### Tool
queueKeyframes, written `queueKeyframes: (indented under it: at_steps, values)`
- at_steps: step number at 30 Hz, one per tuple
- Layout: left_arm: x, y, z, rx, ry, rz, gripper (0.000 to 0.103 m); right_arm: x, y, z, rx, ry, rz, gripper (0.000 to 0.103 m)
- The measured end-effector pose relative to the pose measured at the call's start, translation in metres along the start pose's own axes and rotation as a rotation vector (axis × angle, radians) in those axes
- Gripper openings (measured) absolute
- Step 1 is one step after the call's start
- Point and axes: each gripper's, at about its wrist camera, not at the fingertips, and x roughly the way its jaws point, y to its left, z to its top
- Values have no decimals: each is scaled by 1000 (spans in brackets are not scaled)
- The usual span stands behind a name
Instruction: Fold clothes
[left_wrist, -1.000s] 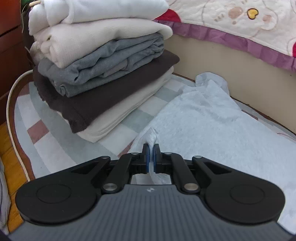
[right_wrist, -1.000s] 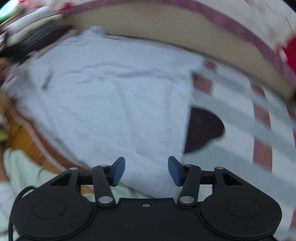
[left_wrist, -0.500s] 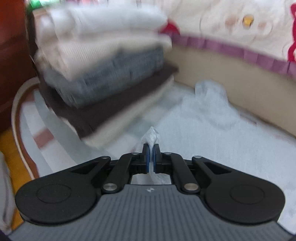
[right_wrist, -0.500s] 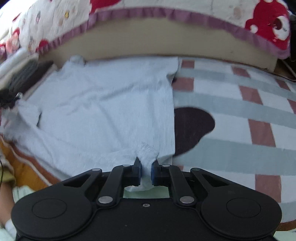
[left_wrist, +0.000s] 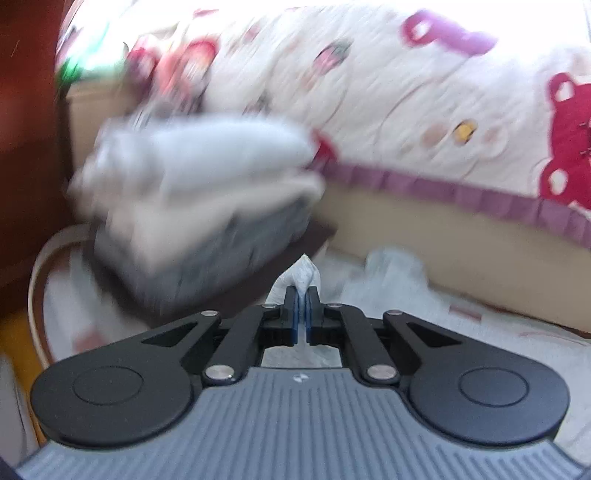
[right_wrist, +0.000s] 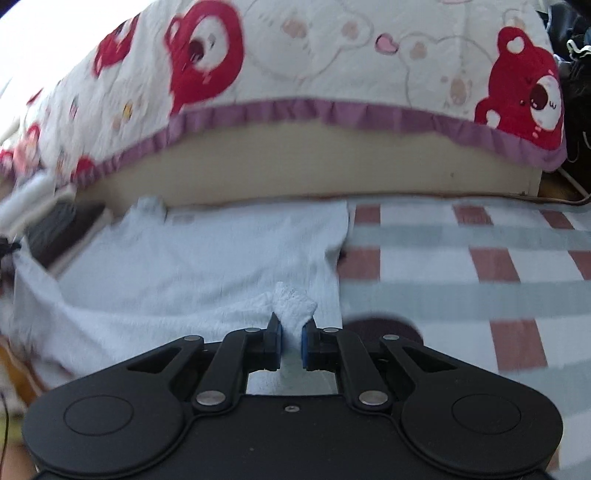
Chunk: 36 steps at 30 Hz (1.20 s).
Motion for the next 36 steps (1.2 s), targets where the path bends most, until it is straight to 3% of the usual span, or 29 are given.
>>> queueKeyframes:
  at_steps: [3,7,9,13,15,16,17,18,19,20,22,24,29,31,36]
  values:
    - [16,-11,31,24,-9,-52,3,13,6,22,-52,-31,-10,10]
    - [66,-47,63,152,-41,-47,3,46,-3,59,-58,-60,-37,10]
    - [95,-68,72,286,-91,-29,3,65,-9,81,-49,-81,-33,10]
    - [154,-98,87,347,-107,4,4,117,-19,127,-39,-93,-45,9]
    - [181,-109,86,341,-115,9,9,151,-20,142,-70,-87,-73,10]
    - [192,-113,81,341,-113,18,20,169,-20,146,-86,-79,-93,11]
    - [198,-114,73,335,-72,48,45,188,-22,147,-77,-65,-118,16]
    - [203,-115,66,330,-29,78,58,205,-24,147,-63,-46,-146,28]
    - [209,-116,58,323,14,109,64,217,-25,144,-38,-15,-184,30]
    - [206,-109,49,279,53,105,64,226,-26,140,-11,10,-213,30]
    - [190,-84,30,162,139,24,64,224,-25,127,57,34,-228,30]
    - [170,-59,8,54,241,-35,64,204,-22,108,136,39,-220,30]
    - [124,-11,-34,4,448,-76,61,149,-20,54,382,127,-39,34]
    - [112,0,-40,-45,483,-104,61,136,-17,34,435,184,24,37]
    - [92,24,-54,-203,579,-173,61,109,-20,0,568,248,35,40]
